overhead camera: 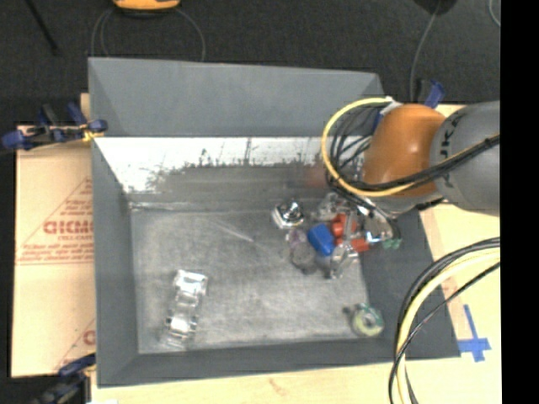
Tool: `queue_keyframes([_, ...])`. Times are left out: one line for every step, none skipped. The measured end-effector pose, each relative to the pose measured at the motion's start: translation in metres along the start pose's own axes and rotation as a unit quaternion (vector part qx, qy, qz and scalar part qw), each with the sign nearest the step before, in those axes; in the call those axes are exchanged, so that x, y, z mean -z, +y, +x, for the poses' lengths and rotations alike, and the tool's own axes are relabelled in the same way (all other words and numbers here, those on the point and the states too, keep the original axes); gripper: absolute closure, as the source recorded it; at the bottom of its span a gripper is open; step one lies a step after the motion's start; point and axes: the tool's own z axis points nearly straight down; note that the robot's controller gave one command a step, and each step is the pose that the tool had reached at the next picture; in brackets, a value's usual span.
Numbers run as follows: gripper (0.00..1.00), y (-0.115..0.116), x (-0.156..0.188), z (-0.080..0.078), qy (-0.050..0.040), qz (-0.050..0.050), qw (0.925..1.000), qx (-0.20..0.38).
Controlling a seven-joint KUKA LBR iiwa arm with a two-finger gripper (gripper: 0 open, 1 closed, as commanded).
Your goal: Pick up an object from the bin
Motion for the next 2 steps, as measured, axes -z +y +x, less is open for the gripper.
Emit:
queue_keyframes([1.00, 0.001, 0.002, -0.002, -0.0025, 0.000, 1.0000, 0.000])
queue_keyframes([1.00, -0.017, 0.224, 0.030, 0.0028, 0.000, 0.9875, 0.158])
